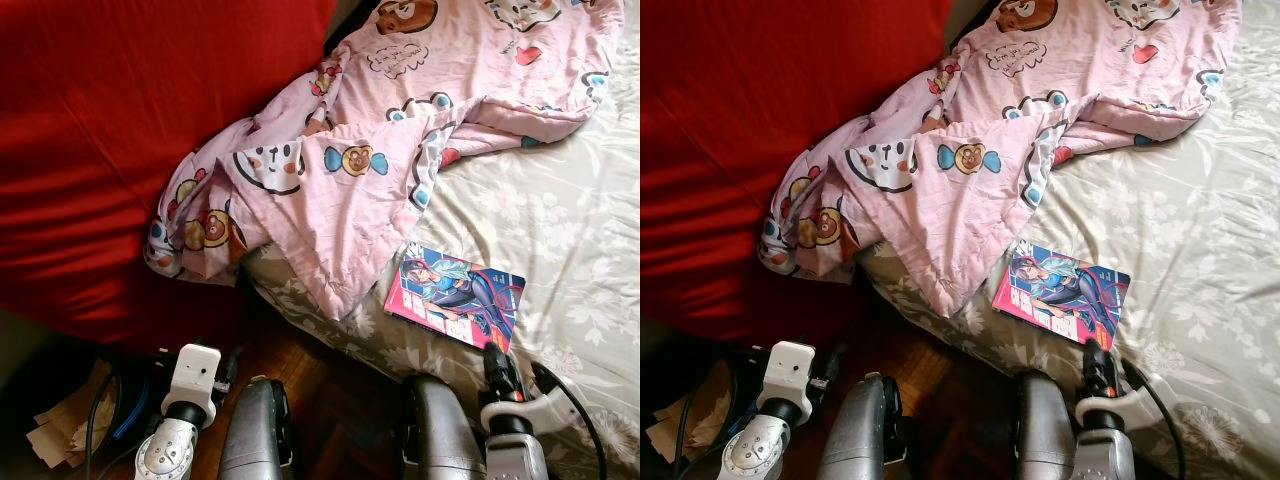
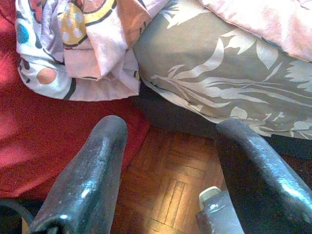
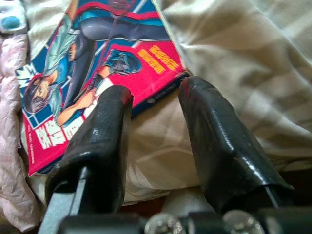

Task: Clean up the room

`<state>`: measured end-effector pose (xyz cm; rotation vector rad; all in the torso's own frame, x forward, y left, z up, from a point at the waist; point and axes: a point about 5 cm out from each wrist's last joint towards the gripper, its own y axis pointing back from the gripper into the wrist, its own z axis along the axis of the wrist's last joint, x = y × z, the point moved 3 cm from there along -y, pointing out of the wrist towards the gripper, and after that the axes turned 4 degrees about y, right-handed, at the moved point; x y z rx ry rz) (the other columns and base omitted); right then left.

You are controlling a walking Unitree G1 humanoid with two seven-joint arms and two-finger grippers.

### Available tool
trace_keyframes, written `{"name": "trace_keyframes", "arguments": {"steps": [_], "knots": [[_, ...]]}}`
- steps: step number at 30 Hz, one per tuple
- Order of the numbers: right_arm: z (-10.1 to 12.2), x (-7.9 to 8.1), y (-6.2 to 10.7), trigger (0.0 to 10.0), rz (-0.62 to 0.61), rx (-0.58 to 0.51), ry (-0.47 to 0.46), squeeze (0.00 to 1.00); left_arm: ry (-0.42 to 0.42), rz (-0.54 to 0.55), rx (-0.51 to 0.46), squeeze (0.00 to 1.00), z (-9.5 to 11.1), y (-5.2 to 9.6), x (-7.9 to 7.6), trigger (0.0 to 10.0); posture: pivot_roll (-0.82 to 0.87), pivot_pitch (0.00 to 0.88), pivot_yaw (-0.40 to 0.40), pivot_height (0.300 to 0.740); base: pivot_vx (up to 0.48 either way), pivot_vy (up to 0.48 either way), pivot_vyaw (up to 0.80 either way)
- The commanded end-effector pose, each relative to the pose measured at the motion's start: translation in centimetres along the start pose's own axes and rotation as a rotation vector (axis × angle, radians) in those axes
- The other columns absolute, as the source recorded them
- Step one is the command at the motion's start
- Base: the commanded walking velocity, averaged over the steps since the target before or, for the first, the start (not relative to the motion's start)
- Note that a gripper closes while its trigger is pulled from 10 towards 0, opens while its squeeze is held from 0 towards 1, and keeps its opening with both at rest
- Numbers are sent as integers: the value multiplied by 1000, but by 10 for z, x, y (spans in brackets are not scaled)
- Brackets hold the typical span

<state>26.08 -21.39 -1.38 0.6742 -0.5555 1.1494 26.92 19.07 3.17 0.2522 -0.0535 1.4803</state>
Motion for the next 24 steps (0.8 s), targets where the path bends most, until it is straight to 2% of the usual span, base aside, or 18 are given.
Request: {"name": "trace_keyframes", "arguments": {"steps": [1, 6, 12, 24], "knots": [[-21, -8, 11, 10000, -60, 56, -51, 0, -16, 5, 48, 0, -14, 9, 4, 10000, -3, 271, 104, 605, 0, 0, 0], [-27, -16, 11, 10000, -93, 89, -75, 0, -32, -5, 47, 0, -14, 10, 2, 10000, 1, 274, 109, 605, 0, 0, 0], [-23, -23, 4, 10000, -114, 102, -85, 0, -46, -12, 49, 0, -14, 10, 2, 10000, 9, 278, 116, 605, 0, 0, 0], [-20, -19, -6, 10000, -90, 99, -83, 0, -54, -22, 51, 0, -15, 10, 2, 10000, 15, 279, 125, 605, 0, 0, 0]]}}
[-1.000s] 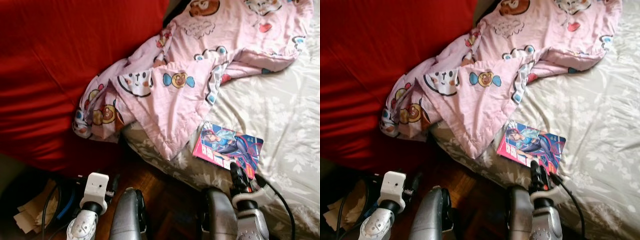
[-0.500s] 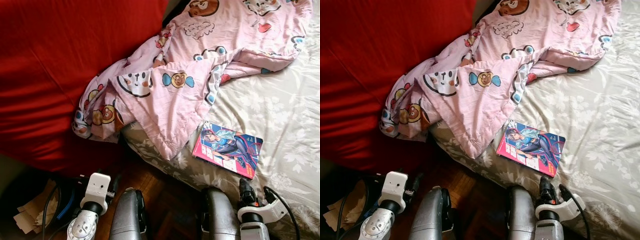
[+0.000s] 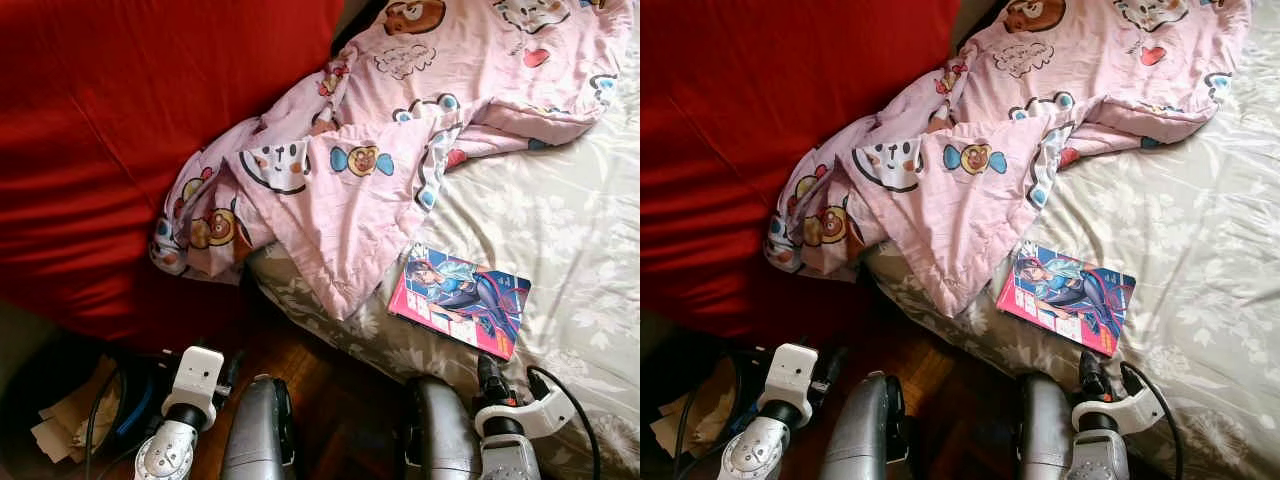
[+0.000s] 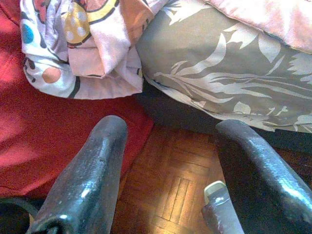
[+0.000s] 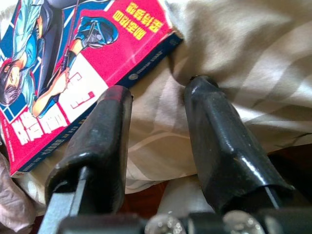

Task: Clean up the room

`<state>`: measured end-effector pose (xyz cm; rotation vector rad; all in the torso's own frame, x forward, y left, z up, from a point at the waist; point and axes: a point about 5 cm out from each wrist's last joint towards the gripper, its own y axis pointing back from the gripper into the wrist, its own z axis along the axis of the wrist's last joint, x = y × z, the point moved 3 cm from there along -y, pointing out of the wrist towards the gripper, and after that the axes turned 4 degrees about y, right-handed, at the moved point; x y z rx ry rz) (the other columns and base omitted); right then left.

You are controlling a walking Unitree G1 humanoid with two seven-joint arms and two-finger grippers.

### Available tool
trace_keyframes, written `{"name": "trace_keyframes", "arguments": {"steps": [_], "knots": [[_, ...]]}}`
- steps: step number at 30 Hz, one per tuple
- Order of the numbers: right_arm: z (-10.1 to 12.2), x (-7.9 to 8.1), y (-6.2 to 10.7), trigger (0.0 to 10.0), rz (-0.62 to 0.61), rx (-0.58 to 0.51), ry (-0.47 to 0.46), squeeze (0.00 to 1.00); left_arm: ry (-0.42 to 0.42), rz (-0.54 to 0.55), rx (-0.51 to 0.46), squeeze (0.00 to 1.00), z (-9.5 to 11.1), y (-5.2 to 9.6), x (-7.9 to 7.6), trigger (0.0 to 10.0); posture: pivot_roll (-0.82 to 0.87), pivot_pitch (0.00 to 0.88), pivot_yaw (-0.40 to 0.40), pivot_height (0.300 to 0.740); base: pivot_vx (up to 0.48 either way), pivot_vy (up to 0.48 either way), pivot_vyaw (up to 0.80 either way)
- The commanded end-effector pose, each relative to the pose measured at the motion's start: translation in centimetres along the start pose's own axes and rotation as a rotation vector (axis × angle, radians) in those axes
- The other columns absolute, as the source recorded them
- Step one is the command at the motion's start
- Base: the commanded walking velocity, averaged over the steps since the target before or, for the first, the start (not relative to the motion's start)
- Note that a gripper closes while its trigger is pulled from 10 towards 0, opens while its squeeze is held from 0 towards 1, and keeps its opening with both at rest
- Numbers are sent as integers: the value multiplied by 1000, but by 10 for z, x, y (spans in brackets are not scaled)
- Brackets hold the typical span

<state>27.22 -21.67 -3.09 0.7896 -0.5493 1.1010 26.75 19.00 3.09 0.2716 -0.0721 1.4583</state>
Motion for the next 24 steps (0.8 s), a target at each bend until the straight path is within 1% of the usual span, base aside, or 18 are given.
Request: {"name": "trace_keyframes", "arguments": {"steps": [1, 8, 10, 13, 15, 16, 19, 20, 21, 23, 24], "knots": [[-10, -9, 7, 10000, -32, 26, -16, 0, -28, -5, 52, 0, -14, 9, 3, 10000, 17, 279, 126, 605, 0, 0, 0], [-7, -6, 8, 10000, -9, -12, -6, 0, -32, -7, 51, 0, -14, 9, 3, 10000, 16, 279, 125, 605, 0, 0, 0], [0, -10, 14, 10000, -43, -72, 31, 0, -33, -8, 53, 0, -14, 10, 4, 10000, 14, 279, 124, 605, 0, 0, 0], [3, -10, 17, 10000, -48, -95, 44, 0, -34, -9, 54, 0, -15, 10, 4, 10000, 13, 280, 123, 605, 0, 0, 0], [3, -6, 20, 10000, -23, -98, 65, 0, -34, -11, 54, 0, -15, 10, 3, 10000, 10, 279, 122, 605, 0, 0, 0], [2, -1, 22, 10000, 2, -100, 67, 0, -34, -11, 54, 0, -15, 10, 3, 10000, 10, 281, 120, 605, 0, 0, 0], [4, 5, 25, 10000, 27, -118, 81, 0, -34, -12, 53, 0, -15, 10, 3, 10000, 12, 280, 118, 605, 0, 0, 0], [6, 6, 26, 10000, 32, -127, 85, 0, -34, -11, 53, 0, -15, 10, 3, 10000, 12, 280, 118, 605, 0, 0, 0], [13, 10, 27, 10000, 39, -152, 103, 0, -34, -10, 53, 0, -15, 10, 3, 10000, 10, 280, 117, 605, 0, 0, 0], [17, 12, 27, 10000, 43, -165, 116, 0, -34, -10, 53, 0, -15, 10, 3, 10000, 10, 280, 117, 605, 0, 0, 0], [22, 13, 23, 10000, 49, -172, 114, 0, -34, -10, 54, 0, -15, 10, 2, 10000, 10, 280, 117, 605, 0, 0, 0]]}}
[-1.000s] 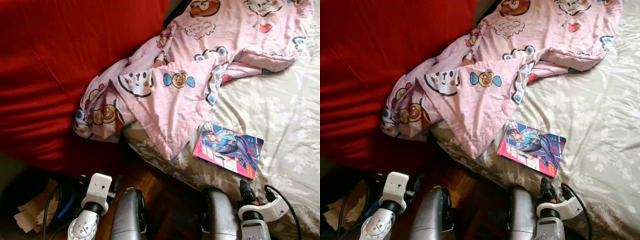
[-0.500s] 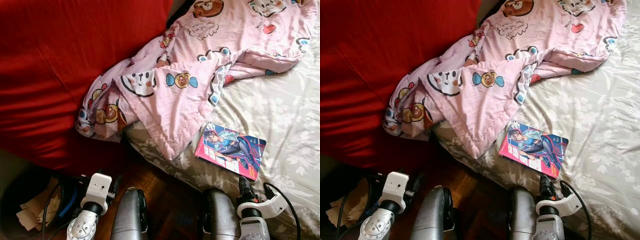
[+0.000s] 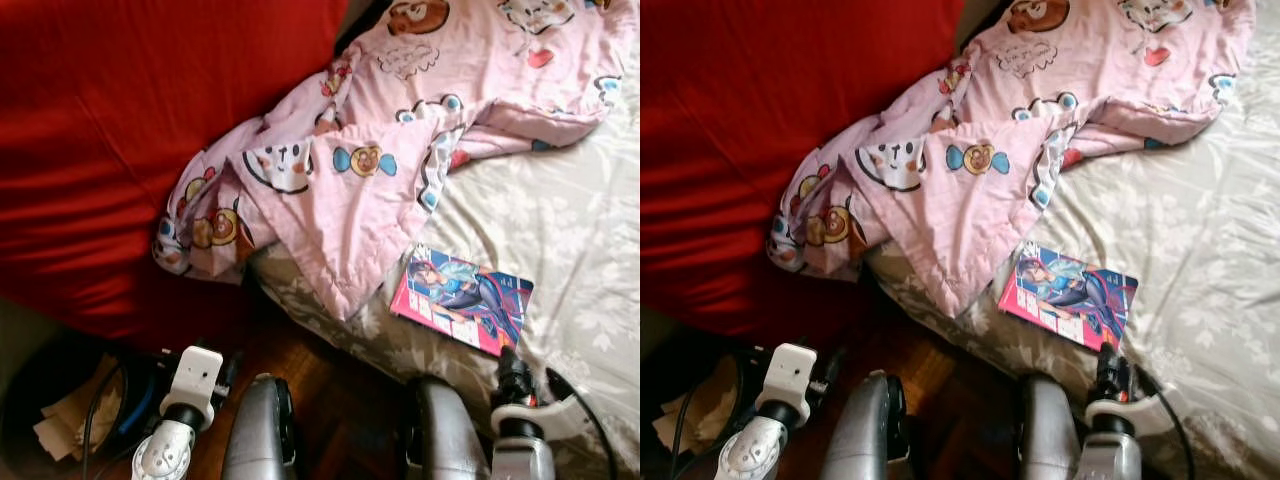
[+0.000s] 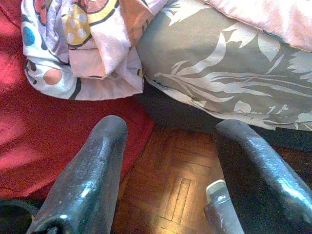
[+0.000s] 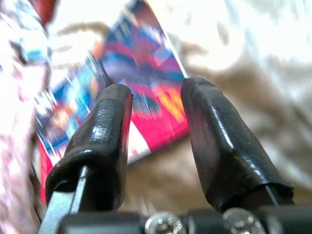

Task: Clean up the room

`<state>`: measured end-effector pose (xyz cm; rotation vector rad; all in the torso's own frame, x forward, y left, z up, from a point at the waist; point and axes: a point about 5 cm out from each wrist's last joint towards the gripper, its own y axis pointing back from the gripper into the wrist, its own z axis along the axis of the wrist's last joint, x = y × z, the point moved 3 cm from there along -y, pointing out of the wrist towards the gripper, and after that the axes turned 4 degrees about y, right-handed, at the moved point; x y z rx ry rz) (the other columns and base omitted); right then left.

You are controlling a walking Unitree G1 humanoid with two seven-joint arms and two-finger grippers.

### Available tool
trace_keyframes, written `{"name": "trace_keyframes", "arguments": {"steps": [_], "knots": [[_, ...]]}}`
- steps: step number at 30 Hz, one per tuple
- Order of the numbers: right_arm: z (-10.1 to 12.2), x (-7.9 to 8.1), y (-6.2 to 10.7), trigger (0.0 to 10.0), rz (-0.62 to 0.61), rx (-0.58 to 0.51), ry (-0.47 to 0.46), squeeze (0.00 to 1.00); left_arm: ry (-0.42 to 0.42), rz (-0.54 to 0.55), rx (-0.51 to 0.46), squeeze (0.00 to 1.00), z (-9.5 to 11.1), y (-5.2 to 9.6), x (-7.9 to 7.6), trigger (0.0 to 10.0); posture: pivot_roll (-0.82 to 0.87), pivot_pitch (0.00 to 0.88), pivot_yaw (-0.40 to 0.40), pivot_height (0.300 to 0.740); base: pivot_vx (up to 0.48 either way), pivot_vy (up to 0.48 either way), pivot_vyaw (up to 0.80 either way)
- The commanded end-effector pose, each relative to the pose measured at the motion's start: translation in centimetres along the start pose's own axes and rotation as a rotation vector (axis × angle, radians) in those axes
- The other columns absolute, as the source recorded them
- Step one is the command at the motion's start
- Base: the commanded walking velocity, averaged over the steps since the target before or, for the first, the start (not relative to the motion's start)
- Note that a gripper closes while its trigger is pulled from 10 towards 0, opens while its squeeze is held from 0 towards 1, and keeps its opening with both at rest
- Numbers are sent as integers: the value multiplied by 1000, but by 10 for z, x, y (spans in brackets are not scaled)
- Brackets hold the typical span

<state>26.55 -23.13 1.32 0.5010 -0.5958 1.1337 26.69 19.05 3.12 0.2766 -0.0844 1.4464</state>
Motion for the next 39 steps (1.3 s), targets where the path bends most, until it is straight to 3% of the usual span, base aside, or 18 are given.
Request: {"name": "trace_keyframes", "arguments": {"steps": [1, 3, 7, 17, 21, 24, 29, 39], "knots": [[-13, -5, 10, 10000, -30, 55, -7, 0, -21, -1, 59, 0, -16, 9, 1, 10000, 2, 282, 119, 605, 0, 0, 0], [-12, -5, 7, 10000, -30, 57, -7, 0, -21, -3, 60, 0, -16, 9, 1, 10000, 2, 282, 119, 605, 0, 0, 0], [-19, -7, -17, 10000, -41, 142, 29, 0, -20, -6, 60, 0, -16, 7, -1, 10000, 2, 283, 127, 605, 0, 0, 0], [-16, -3, -40, 10000, -90, 180, 17, 0, -29, 2, 68, 0, -19, 9, 3, 10000, 14, 285, 138, 605, 0, 0, 0], [-14, -3, -43, 10000, -99, 164, 19, 0, -33, 5, 68, 0, -19, 10, 5, 10000, 27, 288, 143, 605, 0, 0, 0], [-2, -8, -46, 10000, -147, 98, -30, 0, -35, 9, 69, 0, -19, 11, 7, 10000, 24, 292, 147, 605, 0, 0, 0], [13, -6, -51, 10000, -121, 22, -23, 0, -41, 7, 69, 0, -18, 10, 7, 10000, 22, 294, 149, 605, 0, 0, 0], [2, -20, -43, 10000, -158, 98, -2, 0, -43, 2, 70, 0, -18, 10, 5, 10000, 23, 296, 150, 605, 0, 0, 0]]}}
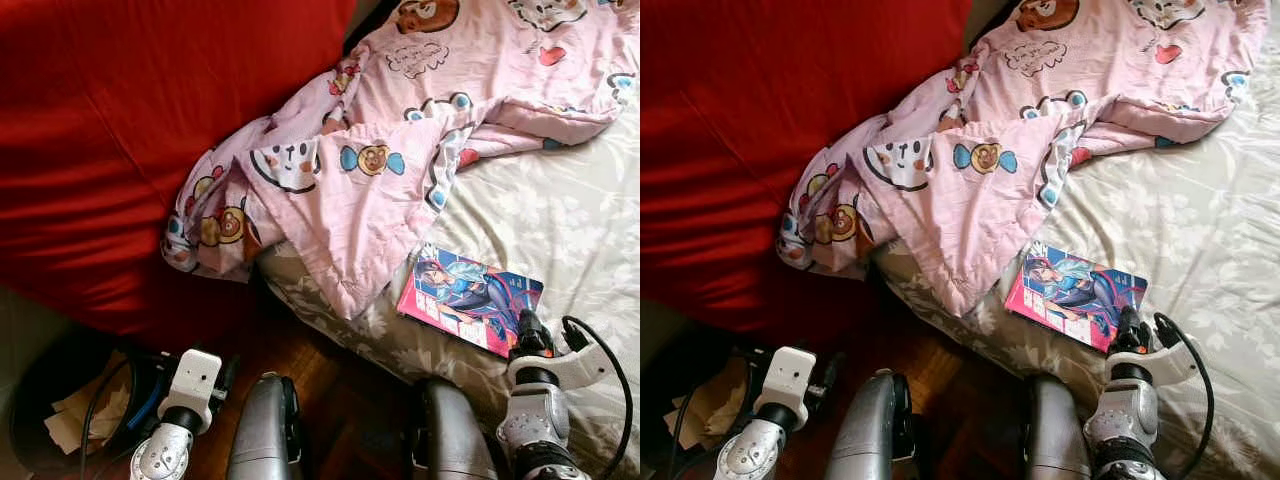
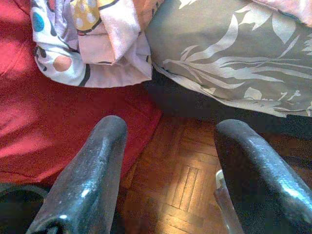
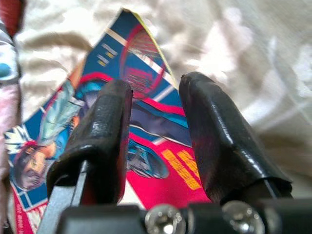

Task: Clean up the room

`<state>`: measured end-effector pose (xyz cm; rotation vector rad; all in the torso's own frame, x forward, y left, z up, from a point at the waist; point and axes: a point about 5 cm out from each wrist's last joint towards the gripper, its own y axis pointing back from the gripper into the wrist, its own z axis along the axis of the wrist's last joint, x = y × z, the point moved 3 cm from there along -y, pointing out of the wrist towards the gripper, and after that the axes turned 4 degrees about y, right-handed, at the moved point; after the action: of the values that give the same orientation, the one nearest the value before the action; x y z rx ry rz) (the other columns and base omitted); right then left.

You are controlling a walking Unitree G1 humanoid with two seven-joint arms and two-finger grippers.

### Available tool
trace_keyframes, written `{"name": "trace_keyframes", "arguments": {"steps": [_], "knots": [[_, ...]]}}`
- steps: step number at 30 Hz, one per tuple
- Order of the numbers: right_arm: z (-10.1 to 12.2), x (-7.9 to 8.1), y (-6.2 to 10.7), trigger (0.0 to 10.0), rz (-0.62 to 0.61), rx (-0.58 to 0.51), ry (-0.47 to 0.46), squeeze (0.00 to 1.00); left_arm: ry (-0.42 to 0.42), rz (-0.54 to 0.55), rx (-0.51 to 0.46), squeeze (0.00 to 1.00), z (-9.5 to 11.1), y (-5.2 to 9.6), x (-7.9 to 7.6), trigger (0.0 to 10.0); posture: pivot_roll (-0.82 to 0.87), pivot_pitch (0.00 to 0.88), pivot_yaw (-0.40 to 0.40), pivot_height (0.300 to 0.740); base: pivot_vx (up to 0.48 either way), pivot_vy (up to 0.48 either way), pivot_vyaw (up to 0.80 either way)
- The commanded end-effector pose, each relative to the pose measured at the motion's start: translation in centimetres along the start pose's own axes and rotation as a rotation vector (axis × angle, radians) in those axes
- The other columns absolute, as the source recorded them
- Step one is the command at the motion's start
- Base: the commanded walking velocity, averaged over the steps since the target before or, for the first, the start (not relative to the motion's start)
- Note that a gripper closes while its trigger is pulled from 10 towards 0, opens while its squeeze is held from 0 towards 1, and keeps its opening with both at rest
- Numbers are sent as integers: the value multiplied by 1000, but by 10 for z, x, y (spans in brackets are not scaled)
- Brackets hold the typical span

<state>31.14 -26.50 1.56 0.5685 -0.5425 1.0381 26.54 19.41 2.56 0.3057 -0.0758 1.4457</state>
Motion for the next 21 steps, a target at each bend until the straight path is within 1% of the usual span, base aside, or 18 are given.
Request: {"name": "trace_keyframes", "arguments": {"steps": [1, 2, 4, 7, 14, 16, 21], "knots": [[-14, -15, 10, 10000, -53, 55, 3, 0, -33, 3, 45, 0, -12, 9, 3, 10000, 23, 296, 150, 605, 0, 0, 0], [-14, -15, 10, 10000, -53, 55, 3, 0, -33, 3, 45, 0, -12, 9, 3, 10000, 23, 296, 150, 605, 0, 0, 0], [-16, -23, 13, 10000, -88, 70, 0, 0, -37, 3, 48, 0, -13, 10, 3, 10000, 24, 296, 151, 605, 0, 0, 0], [-20, -28, 15, 10000, -111, 93, -9, 0, -40, 2, 48, 0, -13, 10, 3, 10000, 27, 297, 153, 605, 0, 0, 0], [-24, -35, 18, 10000, -145, 133, -18, 0, -47, -2, 48, 0, -13, 10, 4, 10000, 27, 297, 157, 605, 0, 0, 0], [-22, -39, 18, 10000, -161, 134, -26, 0, -49, -5, 47, 0, -13, 10, 3, 10000, 27, 298, 158, 605, 0, 0, 0], [-6, -52, 16, 10000, -217, 80, -59, 0, -53, -6, 47, 0, -13, 10, 4, 10000, 26, 298, 159, 605, 0, 0, 0]]}}
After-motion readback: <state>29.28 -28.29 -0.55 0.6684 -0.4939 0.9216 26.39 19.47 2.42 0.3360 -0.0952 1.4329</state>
